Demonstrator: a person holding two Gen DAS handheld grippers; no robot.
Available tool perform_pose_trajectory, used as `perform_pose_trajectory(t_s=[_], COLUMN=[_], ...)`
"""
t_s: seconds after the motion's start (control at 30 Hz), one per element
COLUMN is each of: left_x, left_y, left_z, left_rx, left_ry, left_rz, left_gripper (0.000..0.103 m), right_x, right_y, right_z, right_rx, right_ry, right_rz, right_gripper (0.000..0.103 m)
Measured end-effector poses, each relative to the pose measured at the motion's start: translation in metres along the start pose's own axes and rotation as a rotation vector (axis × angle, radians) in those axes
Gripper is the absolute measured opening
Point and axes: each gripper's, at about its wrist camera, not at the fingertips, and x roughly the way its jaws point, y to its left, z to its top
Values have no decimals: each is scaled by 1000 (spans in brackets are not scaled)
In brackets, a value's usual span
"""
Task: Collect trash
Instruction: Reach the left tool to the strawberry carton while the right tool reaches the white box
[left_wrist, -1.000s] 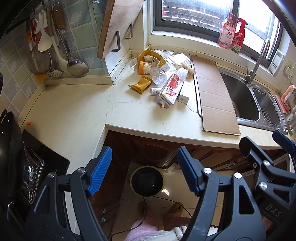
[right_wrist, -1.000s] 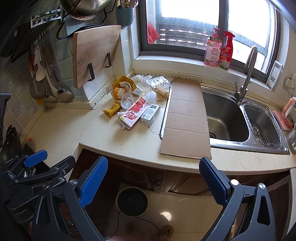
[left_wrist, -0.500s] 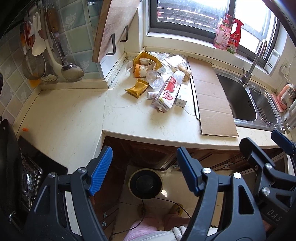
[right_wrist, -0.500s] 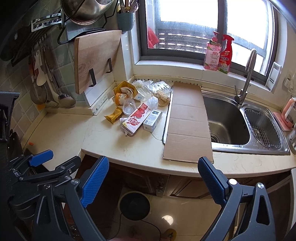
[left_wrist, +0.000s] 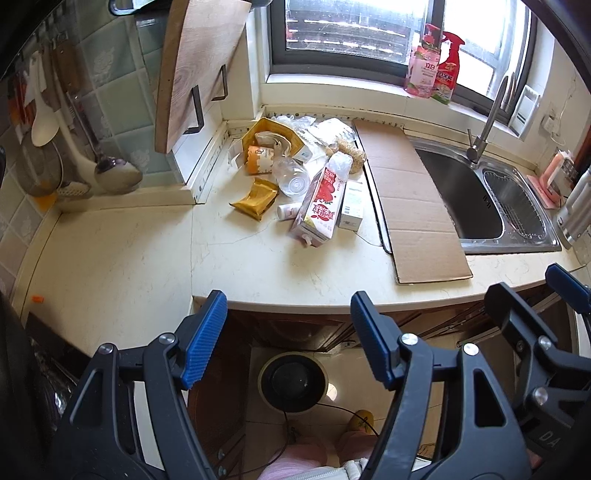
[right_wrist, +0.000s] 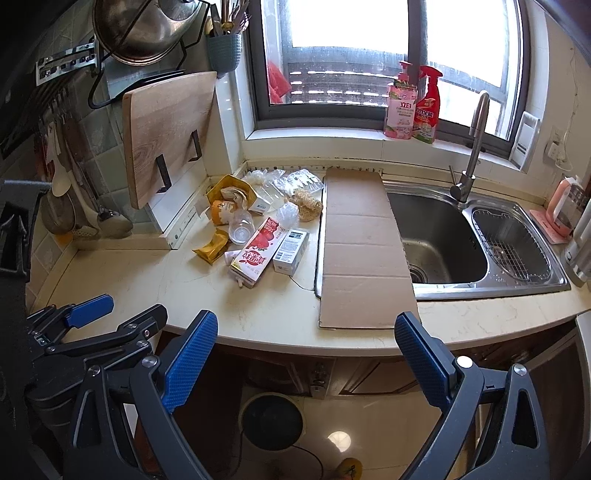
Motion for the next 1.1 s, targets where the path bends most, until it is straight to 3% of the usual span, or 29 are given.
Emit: perform_pose_trajectory(t_s=[0.13, 0.23, 0.47, 0.67, 0.8, 0.9, 1.1], left_x=[8, 15, 40, 79, 115, 151, 226], left_y=[5, 14, 48, 58, 45, 33, 18], left_z=[6, 14, 38, 63, 88, 104, 121], left_rx=[11, -6, -120, -160, -147, -136, -135], left_ry=[-17, -32, 3, 61, 89, 140, 263], left_rz=[7, -36, -101, -103, -153, -195, -182], left_gripper=[67, 67, 67, 67, 67, 67, 67], right_x=[7, 18, 66, 148, 216, 260, 319], right_y=[0, -1, -16, -25, -28, -34, -40], right_z=[4, 11, 47, 97, 126, 141, 150], right_rx=[20, 16, 11, 13, 19, 58, 38], right_ry=[22, 53, 116, 214, 301, 409, 466], right_rz=[-2, -6, 43, 156, 223, 257, 295], right_gripper=[95, 91, 85, 80, 73, 70, 70])
